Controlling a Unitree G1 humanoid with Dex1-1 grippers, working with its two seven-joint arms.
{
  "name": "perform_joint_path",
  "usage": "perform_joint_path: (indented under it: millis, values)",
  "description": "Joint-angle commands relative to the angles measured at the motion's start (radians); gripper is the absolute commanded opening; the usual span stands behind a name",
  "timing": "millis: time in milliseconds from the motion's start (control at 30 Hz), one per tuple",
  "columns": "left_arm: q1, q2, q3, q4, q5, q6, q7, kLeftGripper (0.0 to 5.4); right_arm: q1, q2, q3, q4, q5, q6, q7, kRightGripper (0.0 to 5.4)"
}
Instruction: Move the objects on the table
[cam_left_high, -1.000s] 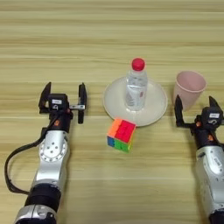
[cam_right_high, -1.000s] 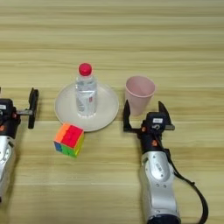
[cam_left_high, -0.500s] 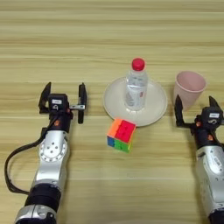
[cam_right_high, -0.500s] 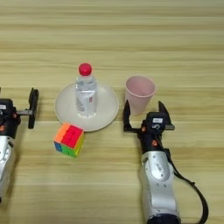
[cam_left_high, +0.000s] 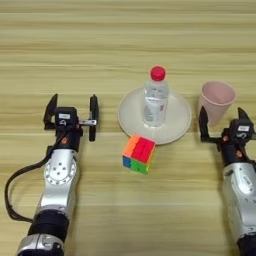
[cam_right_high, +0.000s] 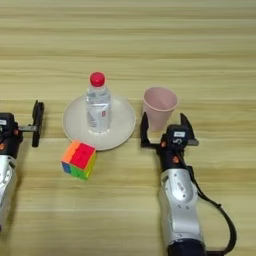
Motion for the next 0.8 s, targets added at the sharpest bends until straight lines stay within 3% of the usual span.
perform_joint_path:
  millis: [33,800]
  values:
    - [-0.009,0.007,0.001,0.007,0.016,-0.006,0.002,5.39,-0.021,-0.002,0.000,0.016,0.000,-0.006,0.001,5.40]
    - [-0.016,0.006,-0.001,0.020,0.016,-0.010,0.001,5.39,-0.099,-0.008,-0.010,0.111,0.002,-0.036,0.002,5.40]
